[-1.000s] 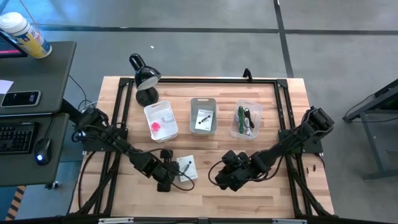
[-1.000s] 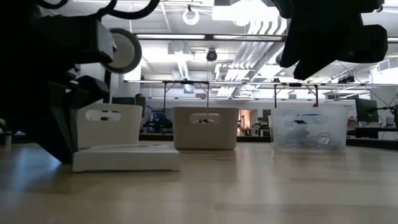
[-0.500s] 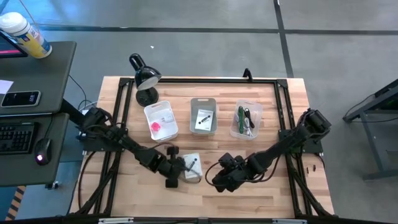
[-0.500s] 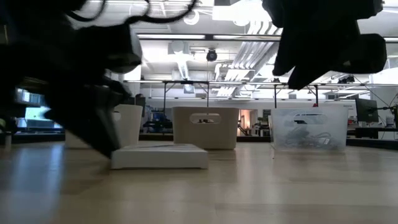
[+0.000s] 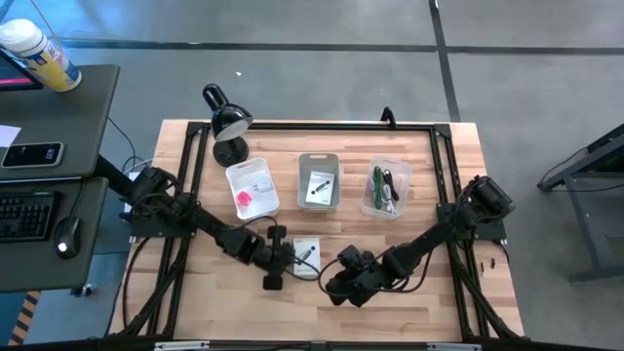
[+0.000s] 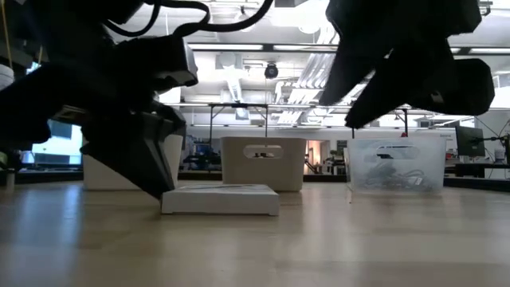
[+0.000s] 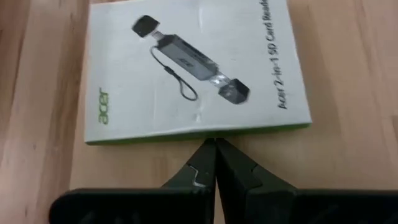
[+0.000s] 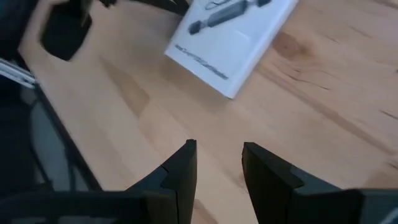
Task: Pick and place items into bin
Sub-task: Put the white card reader box into the gray bin
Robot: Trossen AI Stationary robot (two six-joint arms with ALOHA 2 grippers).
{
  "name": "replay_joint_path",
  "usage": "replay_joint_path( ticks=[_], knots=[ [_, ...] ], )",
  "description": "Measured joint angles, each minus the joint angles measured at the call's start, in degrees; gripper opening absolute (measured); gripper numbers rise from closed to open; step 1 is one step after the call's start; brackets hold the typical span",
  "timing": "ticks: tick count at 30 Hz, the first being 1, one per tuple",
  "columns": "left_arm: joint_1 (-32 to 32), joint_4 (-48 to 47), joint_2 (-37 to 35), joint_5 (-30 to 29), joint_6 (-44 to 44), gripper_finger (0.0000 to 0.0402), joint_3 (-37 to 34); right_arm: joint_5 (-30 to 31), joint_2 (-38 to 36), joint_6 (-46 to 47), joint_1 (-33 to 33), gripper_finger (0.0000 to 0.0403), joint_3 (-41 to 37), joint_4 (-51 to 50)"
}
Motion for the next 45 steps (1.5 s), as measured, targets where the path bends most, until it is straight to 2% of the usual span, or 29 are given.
replay_joint_path(
  ticks=[7,10,13,15,17,22,24,29,38,42,45],
  knots=[
    [-0.03,-0.63,-0.06,0.36,1.73,0.0000,0.00,4.18,0.00,-3.52,0.46,0.0119,0.00,9.79],
    [-0.03,-0.92,-0.06,0.39,2.56,0.0000,0.02,6.27,0.00,-10.84,0.48,0.0119,0.00,17.87],
    [-0.03,-1.08,-0.10,0.42,3.33,0.0000,0.02,6.49,0.00,-22.47,0.48,0.0119,0.00,25.72],
    [-0.04,-1.31,-0.17,0.42,3.43,0.0000,0.02,6.51,0.00,-27.32,0.21,0.0119,0.00,27.73],
    [-0.06,-1.60,-0.17,0.44,3.43,0.0000,0.07,6.31,0.00,-25.97,-0.72,0.0119,0.01,25.43],
    [-0.06,-1.79,-0.19,0.58,3.45,0.0000,0.07,6.36,2.10,-12.58,-3.89,0.0119,-0.13,11.62],
    [-0.06,-1.89,-0.19,0.59,3.43,0.0000,0.07,3.53,3.22,-12.21,-4.81,0.0119,-0.11,12.72],
    [-0.06,-2.62,-0.25,0.56,3.43,0.0000,0.11,-0.74,5.98,-15.64,-6.87,0.0119,-0.03,19.05],
    [-0.08,-4.40,-0.34,0.81,3.80,0.0000,0.17,-1.76,5.35,-22.55,-5.07,0.0119,0.00,21.58],
    [-0.07,-4.29,-0.34,1.30,4.92,0.0000,0.17,1.28,4.32,-28.56,-2.08,0.0119,0.00,21.62],
    [-0.07,-4.20,-0.34,1.39,4.94,0.0000,0.15,6.04,2.11,-30.96,-0.07,0.0119,0.00,14.63]
  ],
)
